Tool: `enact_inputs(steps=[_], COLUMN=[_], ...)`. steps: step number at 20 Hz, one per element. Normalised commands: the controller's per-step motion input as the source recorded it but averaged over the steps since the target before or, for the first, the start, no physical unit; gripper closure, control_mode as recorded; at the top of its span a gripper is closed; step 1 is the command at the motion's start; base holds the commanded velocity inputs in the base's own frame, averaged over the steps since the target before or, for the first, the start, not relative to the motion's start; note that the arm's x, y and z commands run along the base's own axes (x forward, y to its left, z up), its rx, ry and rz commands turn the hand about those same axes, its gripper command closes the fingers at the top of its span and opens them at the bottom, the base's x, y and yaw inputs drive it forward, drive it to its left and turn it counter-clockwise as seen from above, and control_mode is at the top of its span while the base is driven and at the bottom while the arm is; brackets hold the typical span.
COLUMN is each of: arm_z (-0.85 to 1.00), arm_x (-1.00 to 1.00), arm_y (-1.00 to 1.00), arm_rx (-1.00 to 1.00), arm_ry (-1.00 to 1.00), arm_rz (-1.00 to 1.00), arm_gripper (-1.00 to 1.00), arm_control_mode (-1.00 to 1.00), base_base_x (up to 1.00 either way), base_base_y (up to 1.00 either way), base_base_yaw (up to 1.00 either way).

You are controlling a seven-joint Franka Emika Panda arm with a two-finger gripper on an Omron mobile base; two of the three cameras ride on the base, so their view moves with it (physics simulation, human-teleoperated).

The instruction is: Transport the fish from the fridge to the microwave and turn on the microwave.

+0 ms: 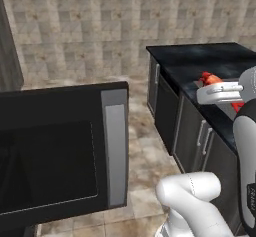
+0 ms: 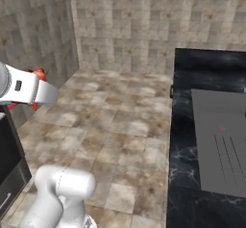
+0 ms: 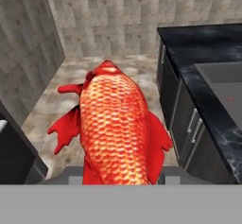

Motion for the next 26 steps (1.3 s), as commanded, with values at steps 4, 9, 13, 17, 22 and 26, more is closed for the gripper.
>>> enact_inputs(steps=[4, 9, 13, 17, 22, 26], arm_z=[0.00, 0.00, 0.00, 0.00, 0.00, 0.00], arm_x=[0.00, 0.00, 0.00, 0.00, 0.00, 0.00], arm_y=[0.00, 0.00, 0.00, 0.00, 0.00, 0.00], arm_rx=[0.00, 0.00, 0.00, 0.00, 0.00, 0.00], arm_ry=[0.00, 0.00, 0.00, 0.00, 0.00, 0.00], arm_rz=[0.00, 0.00, 0.00, 0.00, 0.00, 0.00], arm_gripper=[1.00, 1.00, 1.00, 1.00, 1.00, 1.00], arm_control_mode=[1.00, 1.00, 1.00, 1.00, 1.00, 1.00], base_base_x=[0.43, 0.54, 0.46, 0.34, 0.31, 0.42], base_base_y=[-0.02, 0.00, 0.00, 0.00, 0.00, 0.00], base_base_yaw=[-0.08, -0.05, -0.03, 0.00, 0.00, 0.04])
